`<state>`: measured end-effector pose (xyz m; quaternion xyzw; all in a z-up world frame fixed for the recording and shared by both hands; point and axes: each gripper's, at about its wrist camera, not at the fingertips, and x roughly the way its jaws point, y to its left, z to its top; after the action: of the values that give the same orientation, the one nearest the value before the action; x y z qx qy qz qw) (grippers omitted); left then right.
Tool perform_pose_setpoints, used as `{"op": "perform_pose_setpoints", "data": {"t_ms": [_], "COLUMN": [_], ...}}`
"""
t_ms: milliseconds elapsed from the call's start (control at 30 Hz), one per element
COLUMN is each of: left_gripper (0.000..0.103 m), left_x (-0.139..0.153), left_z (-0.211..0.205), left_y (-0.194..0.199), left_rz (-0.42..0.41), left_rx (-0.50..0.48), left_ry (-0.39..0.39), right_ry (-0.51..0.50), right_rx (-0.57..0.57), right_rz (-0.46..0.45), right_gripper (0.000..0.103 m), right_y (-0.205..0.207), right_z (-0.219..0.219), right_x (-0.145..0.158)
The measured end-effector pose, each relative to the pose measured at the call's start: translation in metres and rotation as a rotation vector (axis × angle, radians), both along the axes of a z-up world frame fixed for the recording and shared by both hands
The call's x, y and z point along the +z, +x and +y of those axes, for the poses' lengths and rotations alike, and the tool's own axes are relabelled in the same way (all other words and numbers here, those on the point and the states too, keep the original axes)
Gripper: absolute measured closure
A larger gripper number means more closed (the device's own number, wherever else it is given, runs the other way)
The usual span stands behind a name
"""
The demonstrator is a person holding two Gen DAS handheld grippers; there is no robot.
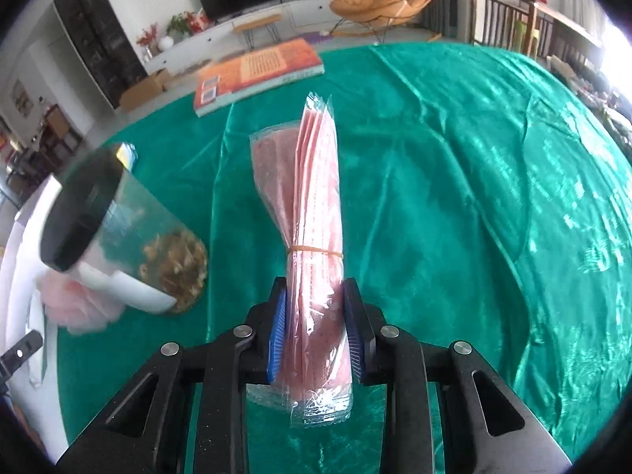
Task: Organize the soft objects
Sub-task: 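Grasp the white barcode packet with the left tool while the right tool grasps the mask bundle, then drop the barcode packet into the white box with the left tool while the right tool drops the masks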
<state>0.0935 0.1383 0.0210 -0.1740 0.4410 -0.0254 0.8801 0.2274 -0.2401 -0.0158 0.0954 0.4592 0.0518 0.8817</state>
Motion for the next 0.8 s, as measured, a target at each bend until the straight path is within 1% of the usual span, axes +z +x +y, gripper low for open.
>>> {"op": "perform_pose_setpoints", "data": {"t_ms": [67, 100, 167, 267, 333, 367, 400, 433, 467, 500, 533, 567, 600, 633, 667, 733, 767, 800], "left_gripper": [0.037, 0.037, 0.037, 0.037, 0.036, 0.036, 0.036, 0.036, 0.037, 0.037, 0.037, 0.037, 0.037, 0.037, 0.037, 0.037, 0.037, 0.037], "left_x": [0.020, 0.028, 0.042, 0.049, 0.050, 0.049, 0.047, 0.040, 0.032, 0.023, 0.022, 0.024, 0.025, 0.025, 0.024, 0.024, 0.022, 0.022], "left_z": [0.008, 0.014, 0.023, 0.024, 0.015, 0.006, -0.007, -0.027, -0.049, -0.068, -0.074, -0.072, -0.066, -0.061, -0.062, -0.070, -0.074, -0.076], "left_y": [-0.002, -0.007, -0.015, -0.020, -0.029, -0.029, -0.032, -0.032, -0.033, -0.036, -0.040, -0.040, -0.037, -0.034, -0.033, -0.036, -0.038, -0.041], "left_rz": [-0.033, -0.051, -0.059, -0.034, -0.031, -0.038, -0.046, -0.051, -0.048, -0.064, -0.075, -0.057, -0.025, -0.003, 0.004, -0.012, -0.002, -0.004], "left_rx": [0.005, 0.009, 0.001, -0.041, -0.087, -0.114, -0.142, -0.159, -0.172, -0.204, -0.241, -0.270, -0.287, -0.280, -0.258, -0.225, -0.240, -0.265], "left_ry": [-0.015, -0.022, -0.007, 0.017, 0.039, 0.080, 0.155, 0.299, 0.520, 0.675, 0.652, 0.525, 0.381, 0.320, 0.366, 0.582, 0.687, 0.731], "right_ry": [0.015, 0.018, 0.038, 0.066, 0.088, 0.098, 0.108, 0.113, 0.113, 0.107, 0.102, 0.100, 0.099, 0.095, 0.087, 0.076, 0.079, 0.082], "right_rx": [0.024, 0.050, 0.125, 0.226, 0.269, 0.281, 0.290, 0.296, 0.298, 0.296, 0.286, 0.276, 0.265, 0.253, 0.242, 0.225, 0.217, 0.211], "right_rz": [-0.071, -0.102, -0.161, -0.233, -0.279, -0.293, -0.301, -0.305, -0.308, -0.309, -0.309, -0.303, -0.297, -0.292, -0.290, -0.282, -0.278, -0.273], "right_gripper": [0.074, 0.074, 0.074, 0.074, 0.074, 0.074, 0.074, 0.074, 0.074, 0.074, 0.074, 0.074, 0.074, 0.074, 0.074, 0.074, 0.074, 0.074], "right_y": [-0.005, -0.007, -0.016, -0.031, -0.042, -0.046, -0.049, -0.053, -0.056, -0.059, -0.061, -0.063, -0.064, -0.066, -0.067, -0.068, -0.067, -0.066], "right_z": [0.008, 0.018, 0.046, 0.091, 0.111, 0.117, 0.121, 0.123, 0.123, 0.121, 0.118, 0.110, 0.102, 0.096, 0.090, 0.082, 0.078, 0.074], "right_x": [0.038, 0.055, 0.089, 0.128, 0.145, 0.151, 0.155, 0.157, 0.158, 0.158, 0.157, 0.155, 0.153, 0.150, 0.148, 0.144, 0.143, 0.142]}}
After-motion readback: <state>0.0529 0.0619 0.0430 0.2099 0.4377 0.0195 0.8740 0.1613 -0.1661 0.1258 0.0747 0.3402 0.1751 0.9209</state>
